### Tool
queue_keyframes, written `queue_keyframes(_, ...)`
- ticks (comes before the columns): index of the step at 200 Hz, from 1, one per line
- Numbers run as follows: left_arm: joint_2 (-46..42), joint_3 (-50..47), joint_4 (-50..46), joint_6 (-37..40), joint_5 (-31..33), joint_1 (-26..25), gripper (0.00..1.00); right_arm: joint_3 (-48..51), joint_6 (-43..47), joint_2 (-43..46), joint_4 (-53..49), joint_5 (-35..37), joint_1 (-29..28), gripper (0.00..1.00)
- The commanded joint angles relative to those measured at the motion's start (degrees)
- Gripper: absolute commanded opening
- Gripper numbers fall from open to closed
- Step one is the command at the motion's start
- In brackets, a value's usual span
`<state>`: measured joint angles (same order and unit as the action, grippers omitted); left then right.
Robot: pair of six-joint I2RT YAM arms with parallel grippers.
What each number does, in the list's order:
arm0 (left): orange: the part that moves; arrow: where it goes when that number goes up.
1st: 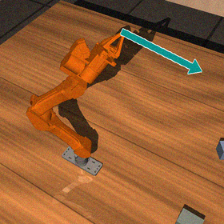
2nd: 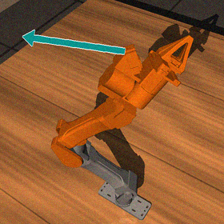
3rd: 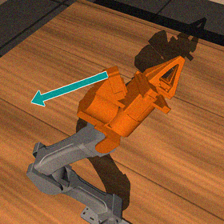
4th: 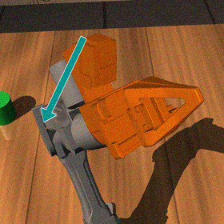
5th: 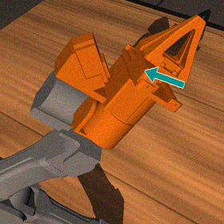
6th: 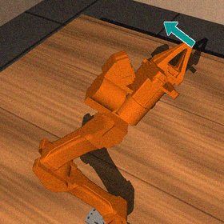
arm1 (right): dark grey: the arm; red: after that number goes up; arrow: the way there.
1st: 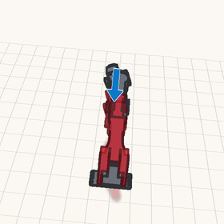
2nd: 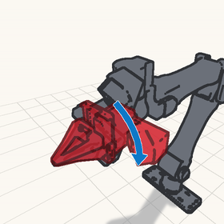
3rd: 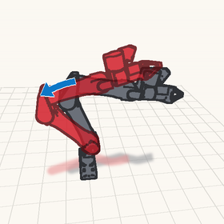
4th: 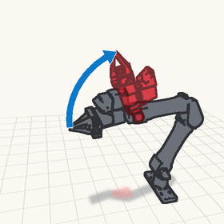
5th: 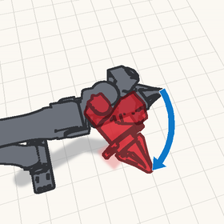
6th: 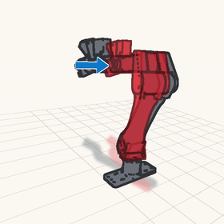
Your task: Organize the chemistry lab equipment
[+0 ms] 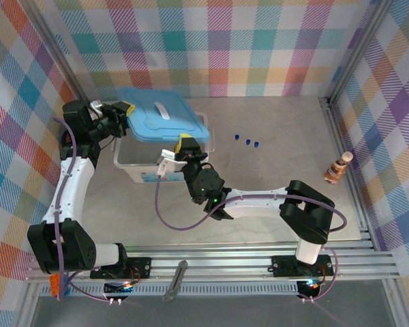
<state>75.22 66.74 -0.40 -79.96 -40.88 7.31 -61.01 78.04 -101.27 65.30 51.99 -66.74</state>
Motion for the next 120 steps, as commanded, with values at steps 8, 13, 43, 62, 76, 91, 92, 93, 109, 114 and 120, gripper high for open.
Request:
queue_keyframes(8, -2.13, -1.38, 6.69, -1.5, -1.44, 1.11, 0.0, -2.18, -0.34, 0.29, 3.31, -0.24, -0.41, 0.29)
queue_keyframes(13, -2.22, -1.56, 7.42, -1.95, -1.39, 1.27, 0.0, -2.11, -0.34, 0.5, 3.26, -0.17, -0.46, 0.33)
queue_keyframes(43, -2.51, -1.96, 10.27, -3.22, -1.25, 2.39, 0.0, -1.59, -0.62, 1.82, 2.57, 0.04, -1.13, 0.54)
queue_keyframes(62, -2.51, -2.35, 12.3, -4.28, -1.22, 2.95, 0.0, -0.75, -1.81, 3.36, 0.56, 0.55, -2.34, 0.6)
queue_keyframes(76, -2.44, -2.89, 14.11, -5.12, -1.13, 3.18, 0.0, -0.25, -3.89, 4.63, -1.99, 1.34, -3.08, 0.62)
queue_keyframes(91, -2.33, -3.5, 15.65, -6.12, -0.89, 3.21, 0.0, 0.05, -5.78, 5.58, -3.55, 2.78, -3.85, 0.63)
queue_keyframes(92, -2.34, -3.57, 15.72, -6.15, -0.88, 3.27, 0.0, 0.12, -5.92, 5.66, -3.66, 2.82, -3.89, 0.63)
queue_keyframes(93, -2.31, -3.6, 15.8, -6.16, -0.87, 3.25, 0.0, 0.16, -6.03, 5.74, -3.67, 2.88, -3.95, 0.63)
queue_keyframes(109, -2.39, -3.63, 16.2, -6.04, -0.79, 3.28, 0.0, 1.01, -7.46, 6.89, -4.18, 4.26, -4.93, 0.64)
queue_keyframes(114, -2.4, -3.63, 16.37, -6.13, -0.69, 3.28, 0.0, 1.24, -7.94, 7.24, -4.52, 4.72, -5.24, 0.64)
queue_keyframes(120, -2.37, -3.63, 16.53, -6.08, -0.6, 3.32, 0.0, 1.59, -8.83, 7.87, -5.08, 5.16, -5.6, 0.64)
